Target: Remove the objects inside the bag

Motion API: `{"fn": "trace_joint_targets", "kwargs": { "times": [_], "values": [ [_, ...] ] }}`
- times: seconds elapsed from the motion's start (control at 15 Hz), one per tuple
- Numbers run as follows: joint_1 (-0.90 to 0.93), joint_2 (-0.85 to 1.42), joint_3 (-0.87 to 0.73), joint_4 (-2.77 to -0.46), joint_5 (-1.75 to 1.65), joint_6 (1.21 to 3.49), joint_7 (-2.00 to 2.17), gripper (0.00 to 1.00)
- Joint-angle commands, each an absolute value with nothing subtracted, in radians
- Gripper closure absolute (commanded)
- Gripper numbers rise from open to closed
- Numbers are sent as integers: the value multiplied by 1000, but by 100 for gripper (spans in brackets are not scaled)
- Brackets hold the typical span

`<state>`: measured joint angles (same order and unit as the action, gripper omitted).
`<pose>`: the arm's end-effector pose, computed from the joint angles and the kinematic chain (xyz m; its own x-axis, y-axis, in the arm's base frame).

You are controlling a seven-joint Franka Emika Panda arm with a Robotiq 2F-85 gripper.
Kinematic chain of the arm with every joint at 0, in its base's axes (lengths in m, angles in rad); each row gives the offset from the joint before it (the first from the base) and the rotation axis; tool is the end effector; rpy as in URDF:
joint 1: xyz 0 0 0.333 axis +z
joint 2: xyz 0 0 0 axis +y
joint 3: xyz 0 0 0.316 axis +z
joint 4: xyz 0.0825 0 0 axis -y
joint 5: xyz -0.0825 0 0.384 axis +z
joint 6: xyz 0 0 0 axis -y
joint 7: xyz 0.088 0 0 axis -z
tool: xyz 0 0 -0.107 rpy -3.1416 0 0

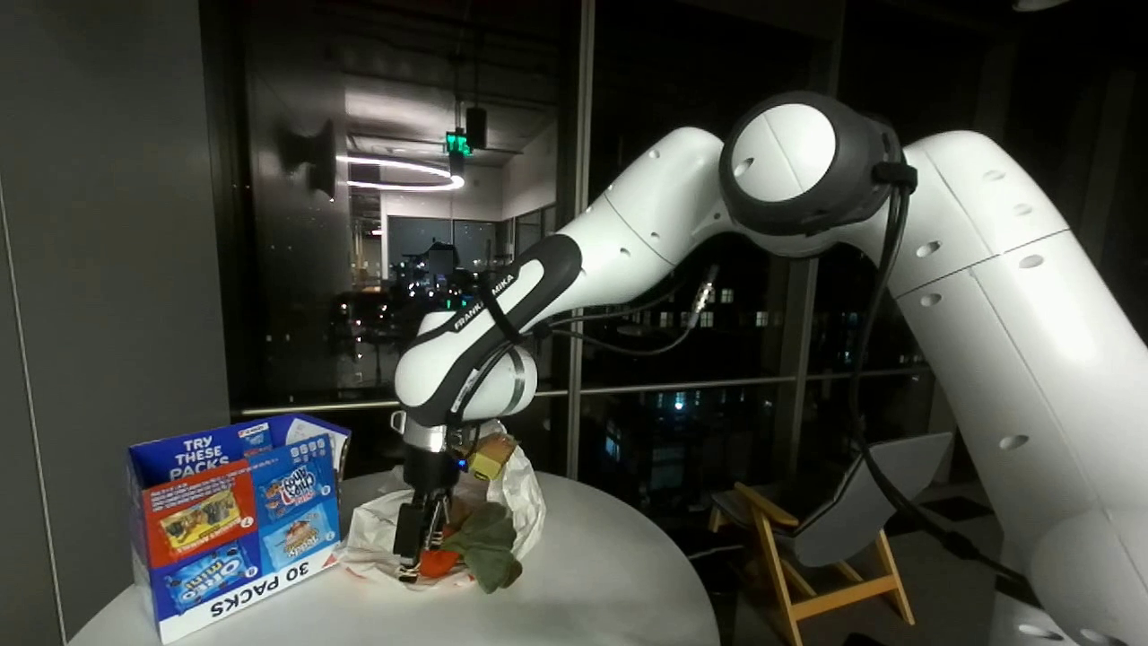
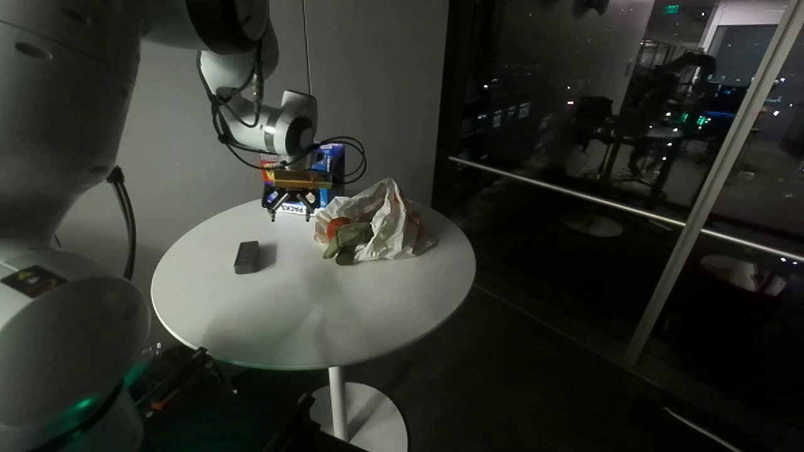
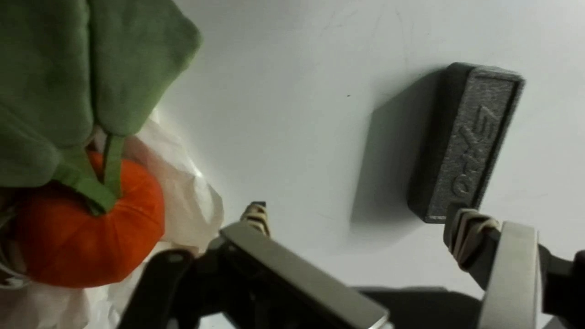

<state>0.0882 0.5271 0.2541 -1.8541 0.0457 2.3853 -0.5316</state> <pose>0.6104 0.2069 0.2464 0.6934 0.7147 0.0916 0.7199 -0.6819 -0.1295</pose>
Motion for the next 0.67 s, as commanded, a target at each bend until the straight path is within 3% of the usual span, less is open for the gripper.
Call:
{"fn": "trace_joint_targets", "kwargs": {
  "times": [0.0, 0.4, 0.6],
  "values": [
    [132, 594, 202, -1810, -70, 2515, -487, 0],
    [267, 684, -12, -1721, -395, 2689, -248, 0],
    [250, 738, -9, -1656, -394, 2623, -223, 0]
  ]
}}
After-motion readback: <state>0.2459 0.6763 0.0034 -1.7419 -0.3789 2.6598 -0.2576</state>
